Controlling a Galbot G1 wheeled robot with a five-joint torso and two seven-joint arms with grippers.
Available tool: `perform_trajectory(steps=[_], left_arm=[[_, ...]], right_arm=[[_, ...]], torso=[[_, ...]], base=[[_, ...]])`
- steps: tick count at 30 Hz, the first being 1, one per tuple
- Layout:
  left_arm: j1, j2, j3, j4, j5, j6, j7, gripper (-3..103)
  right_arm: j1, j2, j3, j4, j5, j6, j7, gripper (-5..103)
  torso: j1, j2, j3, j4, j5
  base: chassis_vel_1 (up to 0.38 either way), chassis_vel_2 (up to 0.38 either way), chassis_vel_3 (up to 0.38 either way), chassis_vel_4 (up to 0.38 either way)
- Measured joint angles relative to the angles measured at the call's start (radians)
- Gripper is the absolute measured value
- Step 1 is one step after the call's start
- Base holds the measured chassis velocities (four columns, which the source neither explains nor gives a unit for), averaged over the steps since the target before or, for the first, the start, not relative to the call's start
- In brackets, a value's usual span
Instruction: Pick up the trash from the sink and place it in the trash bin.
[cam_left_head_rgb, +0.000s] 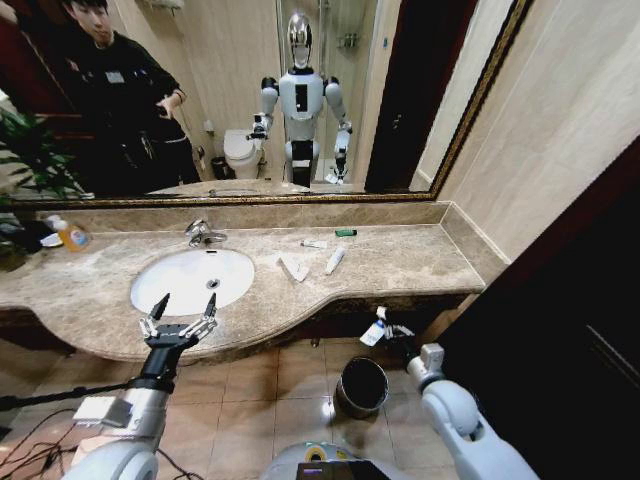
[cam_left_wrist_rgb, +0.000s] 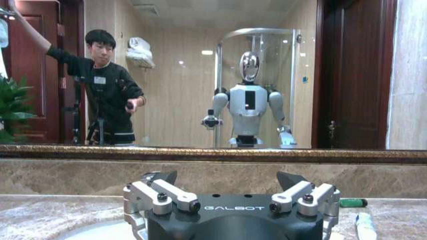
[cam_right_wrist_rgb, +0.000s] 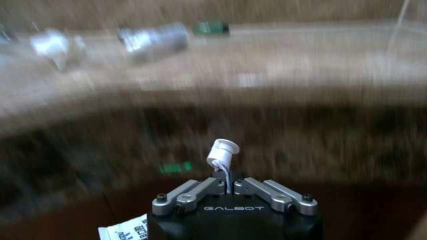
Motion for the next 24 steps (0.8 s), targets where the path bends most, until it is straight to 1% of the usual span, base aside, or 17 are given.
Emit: perform_trajectory(steps=[1, 2, 3, 5, 6, 7, 9, 10, 11, 14, 16, 18, 19, 21, 22, 24], left_arm=[[0.000, 0.000, 0.000, 0.000, 0.000, 0.000, 0.000, 100], [0.000, 0.000, 0.000, 0.000, 0.000, 0.000, 0.000, 100], [0.000, 0.000, 0.000, 0.000, 0.000, 0.000, 0.000, 100], [0.000, 0.000, 0.000, 0.000, 0.000, 0.000, 0.000, 100], [0.000, 0.000, 0.000, 0.000, 0.000, 0.000, 0.000, 100], [0.000, 0.000, 0.000, 0.000, 0.000, 0.000, 0.000, 100], [0.000, 0.000, 0.000, 0.000, 0.000, 0.000, 0.000, 100], [0.000, 0.000, 0.000, 0.000, 0.000, 0.000, 0.000, 100], [0.000, 0.000, 0.000, 0.000, 0.000, 0.000, 0.000, 100], [0.000, 0.000, 0.000, 0.000, 0.000, 0.000, 0.000, 100], [0.000, 0.000, 0.000, 0.000, 0.000, 0.000, 0.000, 100], [0.000, 0.000, 0.000, 0.000, 0.000, 0.000, 0.000, 100], [0.000, 0.000, 0.000, 0.000, 0.000, 0.000, 0.000, 100], [0.000, 0.000, 0.000, 0.000, 0.000, 0.000, 0.000, 100], [0.000, 0.000, 0.000, 0.000, 0.000, 0.000, 0.000, 100], [0.000, 0.000, 0.000, 0.000, 0.000, 0.000, 0.000, 100]], right_arm=[[0.008, 0.009, -0.004, -0.039, -0.014, 0.012, -0.004, 3], [0.028, 0.028, -0.010, -0.128, -0.050, 0.045, -0.018, 3], [0.028, 0.028, -0.010, -0.128, -0.050, 0.045, -0.018, 3], [0.059, 0.056, -0.016, -0.250, -0.111, 0.096, -0.035, 3], [0.068, 0.066, -0.020, -0.291, -0.125, 0.120, -0.039, 3], [0.068, 0.066, -0.020, -0.291, -0.125, 0.120, -0.039, 3], [0.099, 0.098, -0.026, -0.408, -0.167, 0.173, -0.045, 3], [0.099, 0.098, -0.026, -0.408, -0.167, 0.173, -0.045, 3], [0.111, 0.109, -0.027, -0.445, -0.178, 0.186, -0.046, 3], [0.184, 0.161, -0.026, -0.606, -0.216, 0.235, -0.046, 3], [0.198, 0.171, -0.025, -0.636, -0.222, 0.246, -0.044, 3], [0.261, 0.206, -0.022, -0.765, -0.262, 0.292, -0.045, 3], [0.261, 0.206, -0.022, -0.765, -0.262, 0.292, -0.045, 3], [0.315, 0.237, -0.016, -0.882, -0.317, 0.317, -0.060, 3], [0.315, 0.237, -0.016, -0.882, -0.317, 0.317, -0.060, 3], [0.351, 0.262, -0.010, -0.957, -0.337, 0.322, -0.064, 3]], torso=[[0.000, 0.000, 0.000, 0.0001, -0.0001], [0.000, 0.000, 0.000, 0.0000, 0.0001], [0.000, 0.000, 0.000, 0.0000, 0.0001], [0.000, 0.000, 0.000, 0.0001, 0.0001], [0.000, 0.000, 0.000, 0.0001, -0.0001], [0.000, 0.000, 0.000, 0.0001, -0.0001], [0.000, 0.000, 0.000, 0.0000, 0.0000], [0.000, 0.000, 0.000, 0.0000, 0.0000], [0.000, 0.000, 0.000, 0.0000, -0.0001], [0.000, 0.000, 0.000, 0.0000, 0.0000], [0.000, 0.000, 0.000, 0.0001, -0.0001], [0.000, 0.000, 0.000, 0.0001, -0.0001], [0.000, 0.000, 0.000, 0.0001, -0.0001], [0.000, 0.000, 0.000, 0.0001, -0.0003], [0.000, 0.000, 0.000, 0.0001, -0.0003], [0.000, 0.000, 0.000, 0.0001, 0.0001]], base=[[0.000, 0.000, 0.000, 0.000], [0.000, 0.000, 0.000, 0.000], [0.000, 0.000, 0.000, 0.000], [0.000, 0.000, 0.000, 0.000], [0.000, 0.000, 0.000, 0.000], [0.000, 0.000, 0.000, 0.000], [0.000, 0.000, 0.000, 0.000], [0.000, 0.000, 0.000, 0.000], [0.000, 0.000, 0.000, 0.000], [0.000, 0.000, 0.000, 0.000], [0.000, 0.000, 0.000, 0.000], [0.000, 0.000, 0.000, 0.000], [0.000, 0.000, 0.000, 0.000], [0.000, 0.000, 0.000, 0.000], [0.000, 0.000, 0.000, 0.000], [0.000, 0.000, 0.000, 0.000]])
